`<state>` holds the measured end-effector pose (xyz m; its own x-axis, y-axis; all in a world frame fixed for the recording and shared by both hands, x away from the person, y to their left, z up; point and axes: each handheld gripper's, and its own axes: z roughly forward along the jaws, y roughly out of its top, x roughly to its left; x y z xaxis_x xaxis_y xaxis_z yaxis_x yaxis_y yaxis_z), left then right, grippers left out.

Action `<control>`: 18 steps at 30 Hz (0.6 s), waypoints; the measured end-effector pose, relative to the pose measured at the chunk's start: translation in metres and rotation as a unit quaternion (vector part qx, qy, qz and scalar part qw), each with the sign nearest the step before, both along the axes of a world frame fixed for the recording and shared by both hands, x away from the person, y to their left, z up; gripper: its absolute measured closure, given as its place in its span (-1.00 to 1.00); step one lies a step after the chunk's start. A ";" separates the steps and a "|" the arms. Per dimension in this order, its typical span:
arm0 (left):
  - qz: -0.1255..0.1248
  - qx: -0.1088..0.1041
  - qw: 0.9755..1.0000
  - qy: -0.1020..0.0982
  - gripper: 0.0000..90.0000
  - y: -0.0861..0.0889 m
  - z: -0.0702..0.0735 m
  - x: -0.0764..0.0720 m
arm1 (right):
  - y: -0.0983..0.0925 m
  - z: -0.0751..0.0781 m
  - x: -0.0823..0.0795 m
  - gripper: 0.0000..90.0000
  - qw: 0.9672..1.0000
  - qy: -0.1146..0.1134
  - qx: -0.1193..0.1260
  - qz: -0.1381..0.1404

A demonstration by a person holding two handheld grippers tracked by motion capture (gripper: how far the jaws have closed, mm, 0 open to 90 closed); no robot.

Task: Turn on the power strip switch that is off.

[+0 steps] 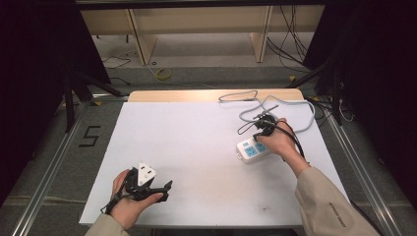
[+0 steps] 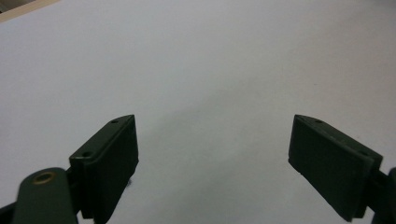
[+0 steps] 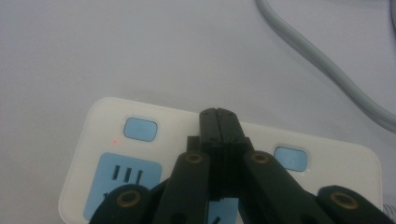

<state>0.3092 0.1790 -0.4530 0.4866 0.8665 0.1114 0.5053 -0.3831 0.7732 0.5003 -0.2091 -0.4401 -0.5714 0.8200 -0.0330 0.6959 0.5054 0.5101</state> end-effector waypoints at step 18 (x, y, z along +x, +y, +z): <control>-0.001 0.001 1.000 0.000 -0.65 0.000 0.000 0.000 | 0.002 0.000 0.001 1.00 1.000 0.005 -0.001 -0.006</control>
<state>0.3089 0.1789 -0.4527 0.4877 0.8656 0.1135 0.5041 -0.3854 0.7729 0.5012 -0.2076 -0.4405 -0.5614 0.8271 -0.0284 0.7075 0.4975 0.5020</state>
